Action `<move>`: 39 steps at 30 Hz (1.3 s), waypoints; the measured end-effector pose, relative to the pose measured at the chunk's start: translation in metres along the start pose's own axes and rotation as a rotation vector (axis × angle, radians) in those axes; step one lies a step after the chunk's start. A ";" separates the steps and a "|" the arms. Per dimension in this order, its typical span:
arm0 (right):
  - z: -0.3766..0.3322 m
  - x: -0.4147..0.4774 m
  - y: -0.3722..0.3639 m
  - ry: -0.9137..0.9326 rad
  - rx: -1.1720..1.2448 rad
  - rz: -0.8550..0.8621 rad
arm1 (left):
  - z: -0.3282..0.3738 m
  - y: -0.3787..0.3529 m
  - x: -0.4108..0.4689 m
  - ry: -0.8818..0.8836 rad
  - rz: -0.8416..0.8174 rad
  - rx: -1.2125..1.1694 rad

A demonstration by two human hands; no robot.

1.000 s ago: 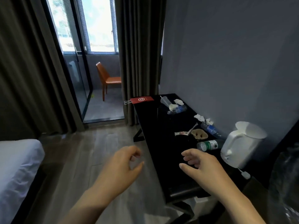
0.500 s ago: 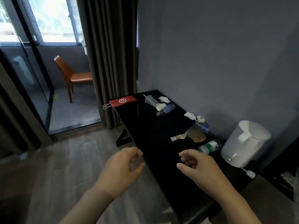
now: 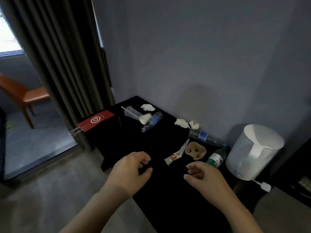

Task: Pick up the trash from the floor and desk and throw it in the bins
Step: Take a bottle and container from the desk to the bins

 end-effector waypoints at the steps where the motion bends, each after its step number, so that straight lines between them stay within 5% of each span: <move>1: 0.008 0.008 0.004 -0.025 -0.006 0.007 | 0.002 -0.004 0.015 -0.004 -0.015 -0.012; 19: 0.077 0.078 0.051 -0.353 -0.197 0.418 | 0.046 -0.086 0.225 -0.220 -0.427 0.071; 28: 0.100 0.109 0.029 -0.595 -0.276 0.479 | 0.039 -0.133 0.307 -0.328 -0.590 0.160; 39: 0.142 0.102 0.050 -0.722 -0.349 0.496 | 0.047 -0.207 0.324 -0.188 -0.729 0.118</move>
Point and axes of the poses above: each hand's wrist, its own x-axis towards the middle knuckle, its own y-axis out of the back of the hand, z = x × y, the point moved 3 cm from there along x, towards the middle knuckle, and after that the axes turned 15 degrees about y, right-handed, at the moved point
